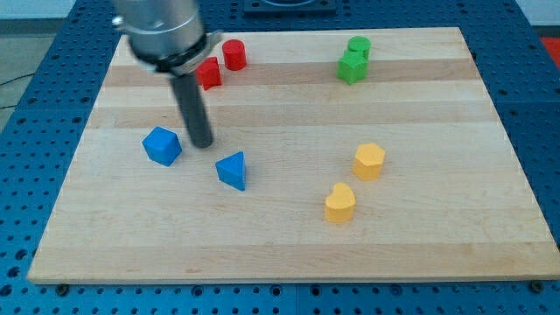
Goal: Push the green star slightly to the down
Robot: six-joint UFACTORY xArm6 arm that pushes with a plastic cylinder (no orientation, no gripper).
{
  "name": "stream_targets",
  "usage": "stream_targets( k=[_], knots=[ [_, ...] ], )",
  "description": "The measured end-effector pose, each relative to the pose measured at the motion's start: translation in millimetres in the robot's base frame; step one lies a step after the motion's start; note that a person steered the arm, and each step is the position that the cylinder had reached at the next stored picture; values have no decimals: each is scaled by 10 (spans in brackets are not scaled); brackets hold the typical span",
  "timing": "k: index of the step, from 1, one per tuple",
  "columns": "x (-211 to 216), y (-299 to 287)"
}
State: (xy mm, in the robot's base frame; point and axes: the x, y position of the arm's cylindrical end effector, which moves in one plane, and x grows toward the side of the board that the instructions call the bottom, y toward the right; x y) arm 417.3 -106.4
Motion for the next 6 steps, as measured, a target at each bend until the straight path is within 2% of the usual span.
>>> stream_targets(
  k=[2, 3, 4, 5, 6],
  knots=[
    [-1226, 763],
    [-1550, 1019],
    [-1591, 1770],
    [-1269, 2242],
    [-748, 2350]
  ],
)
